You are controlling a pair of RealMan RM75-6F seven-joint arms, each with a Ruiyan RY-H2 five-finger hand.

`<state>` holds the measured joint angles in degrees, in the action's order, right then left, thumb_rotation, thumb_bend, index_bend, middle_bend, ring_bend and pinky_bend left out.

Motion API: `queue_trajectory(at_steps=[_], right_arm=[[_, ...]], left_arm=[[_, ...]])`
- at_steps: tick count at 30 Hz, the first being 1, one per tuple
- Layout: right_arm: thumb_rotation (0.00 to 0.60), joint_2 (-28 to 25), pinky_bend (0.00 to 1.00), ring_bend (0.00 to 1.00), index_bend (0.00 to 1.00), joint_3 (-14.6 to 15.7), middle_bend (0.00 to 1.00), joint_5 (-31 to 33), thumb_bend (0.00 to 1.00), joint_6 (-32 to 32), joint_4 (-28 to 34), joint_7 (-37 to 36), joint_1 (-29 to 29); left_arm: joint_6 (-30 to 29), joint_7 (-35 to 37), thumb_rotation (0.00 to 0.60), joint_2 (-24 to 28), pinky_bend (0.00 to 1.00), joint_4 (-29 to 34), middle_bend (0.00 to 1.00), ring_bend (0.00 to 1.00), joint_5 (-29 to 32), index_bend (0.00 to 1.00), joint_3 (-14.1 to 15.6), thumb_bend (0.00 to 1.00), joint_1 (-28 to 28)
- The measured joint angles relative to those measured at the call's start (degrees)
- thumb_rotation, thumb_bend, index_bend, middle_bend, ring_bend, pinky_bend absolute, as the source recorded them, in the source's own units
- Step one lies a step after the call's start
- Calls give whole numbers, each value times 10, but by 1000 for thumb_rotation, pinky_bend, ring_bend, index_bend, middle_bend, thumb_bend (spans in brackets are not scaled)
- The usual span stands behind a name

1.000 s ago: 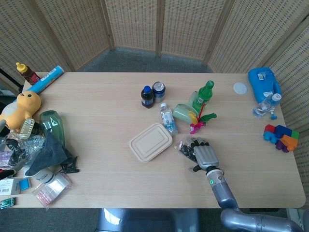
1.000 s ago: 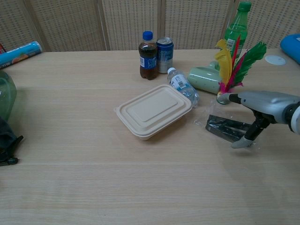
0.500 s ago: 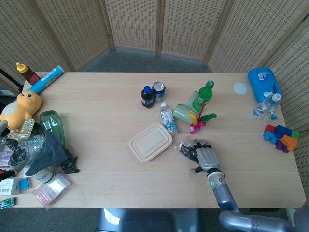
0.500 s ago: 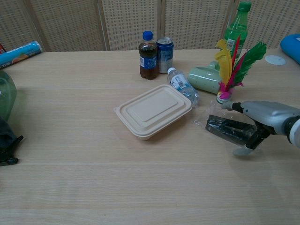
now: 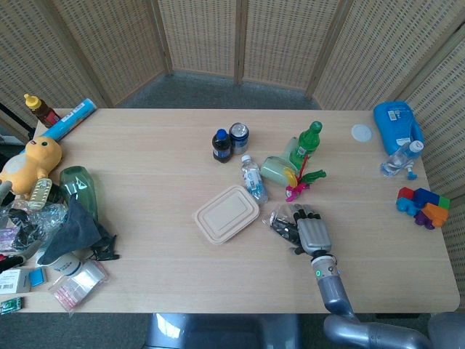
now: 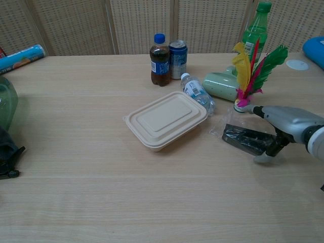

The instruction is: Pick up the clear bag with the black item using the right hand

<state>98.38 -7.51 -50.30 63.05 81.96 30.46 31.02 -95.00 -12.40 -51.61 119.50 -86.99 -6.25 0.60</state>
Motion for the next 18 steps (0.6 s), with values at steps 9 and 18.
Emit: queue_trajectory(at_steps=[9, 18], right_arm=[[600, 12, 402, 218, 354, 8, 301, -18, 0, -3, -30, -12, -8], [600, 22, 637, 498, 623, 11, 577, -41, 0, 17, -38, -15, -19]], left_arm=[[-1, -5, 600, -3, 0, 1, 0, 0, -5, 0, 2, 0, 0], [-1, -3, 600, -2, 0, 0, 0, 0, -3, 0, 1, 0, 0]])
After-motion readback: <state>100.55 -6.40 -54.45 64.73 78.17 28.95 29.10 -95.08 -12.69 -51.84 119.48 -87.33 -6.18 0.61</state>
